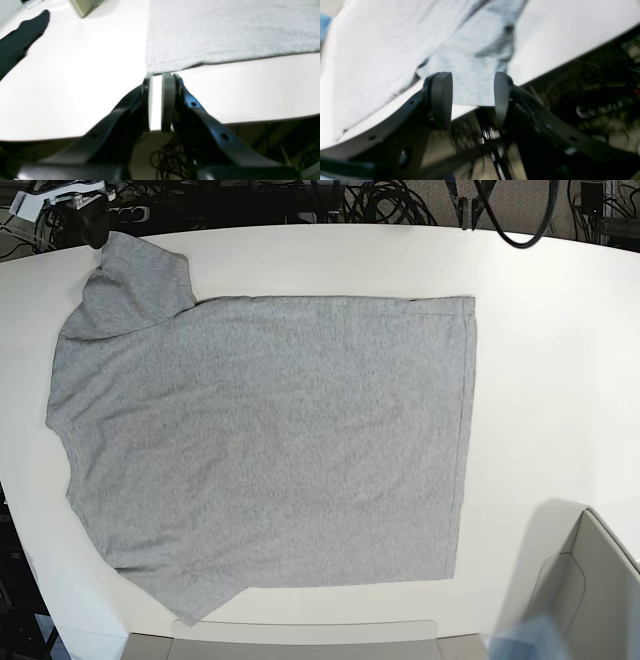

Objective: Fold the T-shirt properly
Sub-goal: 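Lower both grippers to the shirt edge nearest the arms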

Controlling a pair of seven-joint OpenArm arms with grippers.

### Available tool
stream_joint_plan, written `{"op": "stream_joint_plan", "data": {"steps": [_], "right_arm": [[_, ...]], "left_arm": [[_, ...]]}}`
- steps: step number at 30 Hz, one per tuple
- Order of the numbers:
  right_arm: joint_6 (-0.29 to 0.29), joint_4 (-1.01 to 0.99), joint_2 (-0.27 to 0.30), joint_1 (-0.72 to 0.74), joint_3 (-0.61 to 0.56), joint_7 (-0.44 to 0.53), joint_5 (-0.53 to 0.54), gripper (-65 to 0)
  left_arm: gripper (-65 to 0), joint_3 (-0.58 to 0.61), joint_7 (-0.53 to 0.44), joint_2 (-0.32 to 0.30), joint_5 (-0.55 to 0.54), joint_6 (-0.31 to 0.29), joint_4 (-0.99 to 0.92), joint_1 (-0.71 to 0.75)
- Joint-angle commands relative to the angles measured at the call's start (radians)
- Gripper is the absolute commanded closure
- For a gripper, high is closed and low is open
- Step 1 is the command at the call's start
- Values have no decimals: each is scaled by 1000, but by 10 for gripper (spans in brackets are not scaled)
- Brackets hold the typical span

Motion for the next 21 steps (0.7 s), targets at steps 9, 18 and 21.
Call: {"op": "stream_joint_plan", "data": {"steps": [9, 18, 21], "right_arm": [[164, -143, -99, 271, 197, -392, 60, -269], [244, -165, -287, 538, 414, -750, -206, -269], [332, -165, -361, 630, 473, -862, -319, -269]], "left_arm": [[-78, 4, 3, -1, -2, 6, 21, -2], [-78, 4, 114, -3, -4, 6, 106, -3], [-78, 4, 138, -3, -4, 6, 119, -17]]}}
